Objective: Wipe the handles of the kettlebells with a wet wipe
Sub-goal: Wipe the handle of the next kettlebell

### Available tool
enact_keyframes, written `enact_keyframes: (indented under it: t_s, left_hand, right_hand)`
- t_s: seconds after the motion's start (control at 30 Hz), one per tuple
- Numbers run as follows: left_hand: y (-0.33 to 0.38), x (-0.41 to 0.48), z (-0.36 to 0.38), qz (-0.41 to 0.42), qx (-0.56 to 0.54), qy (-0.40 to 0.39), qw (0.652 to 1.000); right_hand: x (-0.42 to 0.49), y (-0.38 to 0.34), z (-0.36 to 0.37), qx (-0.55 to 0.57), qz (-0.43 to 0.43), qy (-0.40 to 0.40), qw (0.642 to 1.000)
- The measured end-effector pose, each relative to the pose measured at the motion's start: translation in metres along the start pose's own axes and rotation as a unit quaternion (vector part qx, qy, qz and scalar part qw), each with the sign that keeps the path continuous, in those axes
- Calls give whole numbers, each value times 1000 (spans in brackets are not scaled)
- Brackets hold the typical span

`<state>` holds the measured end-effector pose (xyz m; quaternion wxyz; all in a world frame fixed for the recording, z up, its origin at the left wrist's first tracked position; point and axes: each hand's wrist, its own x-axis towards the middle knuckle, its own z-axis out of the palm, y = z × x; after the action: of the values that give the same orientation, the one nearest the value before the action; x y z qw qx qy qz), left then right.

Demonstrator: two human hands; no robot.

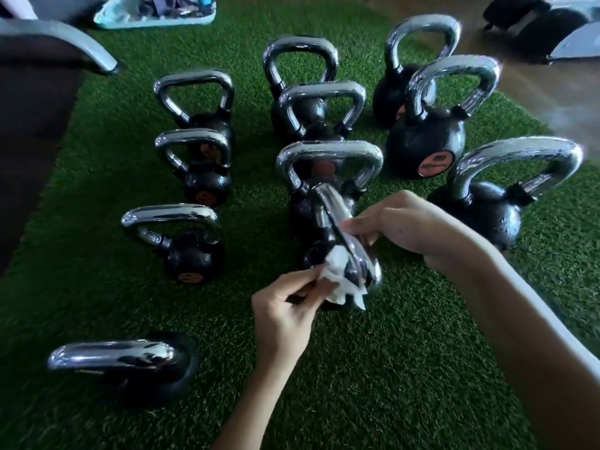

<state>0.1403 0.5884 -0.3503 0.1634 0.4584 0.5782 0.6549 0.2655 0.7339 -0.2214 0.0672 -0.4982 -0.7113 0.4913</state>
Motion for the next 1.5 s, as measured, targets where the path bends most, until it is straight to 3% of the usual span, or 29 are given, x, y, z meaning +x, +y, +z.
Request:
enact_keyframes:
  t_s: [0.17,0.27,0.4,0.6,0.67,0.73,0.83,0.93,1.2,1.5]
  left_hand:
    - [37,38,-18,-115,-106,96,983]
    - [56,54,-14,-112,-101,59,987]
    - [67,69,-2,-82,-90,6,993]
    - [72,87,10,-95,-67,-79,990]
    - [75,92,8,-106,-25,-93,990]
    - [76,98,5,-101,103,-60,988]
    - [77,104,9,-138,310,-93,936]
    - [78,103,18,-206,326,-112,916]
    - [63,90,-21,-181,274,-119,937]
    - [45,75,-60,-148,204,-116,961]
  right_hand:
    - [5,-8,12,-54,-69,-13,996]
    - [-7,-3,1,-55,-138,65,987]
    - [-16,3,-12,75,-192,11,978]
    - [-10,15,-9,205,-203,61,956]
    - [-10,21,-9,226,-186,84,953]
    - [-9,30,-10,252,-158,124,947]
    - [-5,44,-15,296,-122,189,928]
    - [0,52,-16,315,-107,215,918]
    - [35,53,13,220,-84,209,949]
    - [81,30,77,33,-186,168,968]
